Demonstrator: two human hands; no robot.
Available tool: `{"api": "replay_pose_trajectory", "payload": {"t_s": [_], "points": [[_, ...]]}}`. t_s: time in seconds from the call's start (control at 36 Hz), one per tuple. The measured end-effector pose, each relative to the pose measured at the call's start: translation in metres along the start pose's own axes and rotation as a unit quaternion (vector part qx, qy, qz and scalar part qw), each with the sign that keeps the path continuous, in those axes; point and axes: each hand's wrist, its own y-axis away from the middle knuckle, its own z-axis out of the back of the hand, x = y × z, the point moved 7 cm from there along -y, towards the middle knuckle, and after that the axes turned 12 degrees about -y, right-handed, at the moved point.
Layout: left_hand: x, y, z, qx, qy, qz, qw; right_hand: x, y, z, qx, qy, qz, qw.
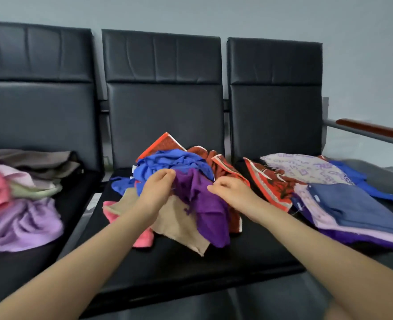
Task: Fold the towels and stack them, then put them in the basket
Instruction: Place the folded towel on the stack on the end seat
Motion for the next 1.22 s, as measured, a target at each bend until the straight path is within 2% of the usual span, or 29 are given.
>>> {"api": "replay_pose_trajectory", "payload": {"t_s": [0.06,0.14,0.22,0.28,0.33,0.39,0.5,0.61,0.67,0.75,0.83,0.89,0.94,1.0,1.11,1.22], "points": [[0.011,0.001,0.016,-0.011,0.002,-0.001,1.0,0.005,0.004,-0.011,0.03,0.071,0.015,0.997],[0.021,0.002,0.04,-0.036,-0.028,-0.018,0.999,0.013,-0.009,-0.021,0.002,0.03,0.038,0.999],[0.011,0.003,0.054,-0.06,-0.051,-0.069,0.995,0.026,-0.026,-0.029,-0.039,0.021,0.099,0.994],[-0.001,0.005,0.059,-0.069,-0.073,-0.109,0.989,0.033,-0.033,-0.04,-0.006,-0.013,0.116,0.993],[-0.006,0.005,0.062,-0.066,-0.087,-0.136,0.985,0.03,-0.037,-0.059,0.067,-0.057,0.087,0.992],[-0.009,0.006,0.065,-0.056,-0.096,-0.161,0.981,0.019,-0.04,-0.073,0.119,-0.051,0.069,0.989],[-0.013,0.007,0.064,-0.038,-0.126,-0.202,0.971,-0.001,-0.045,-0.085,0.155,0.077,0.068,0.983],[-0.012,0.004,0.065,-0.037,-0.167,-0.225,0.959,0.007,-0.05,-0.081,0.143,0.014,0.119,0.982],[-0.015,0.003,0.07,-0.046,-0.199,-0.242,0.948,0.013,-0.05,-0.073,0.129,-0.023,0.15,0.98],[-0.018,0.0,0.079,-0.048,-0.257,-0.259,0.93,0.02,-0.051,-0.061,0.13,0.034,0.173,0.976],[-0.017,-0.003,0.086,-0.045,-0.342,-0.262,0.901,0.018,-0.051,-0.044,0.145,0.066,0.126,0.979],[-0.015,-0.003,0.094,-0.063,-0.407,-0.243,0.878,0.019,-0.049,-0.028,0.122,0.058,0.103,0.985],[-0.017,0.0,0.101,-0.069,-0.42,-0.236,0.873,0.021,-0.046,-0.011,0.084,0.015,0.102,0.991],[-0.02,0.004,0.103,-0.051,-0.419,-0.225,0.878,0.017,-0.04,0.003,0.063,-0.104,0.072,0.99],[-0.018,0.015,0.108,0.021,-0.337,-0.151,0.929,0.017,-0.029,0.014,0.065,-0.331,0.026,0.941],[-0.021,0.03,0.113,0.063,-0.214,-0.103,0.969,0.035,-0.014,0.028,0.015,-0.407,0.028,0.913]]}}
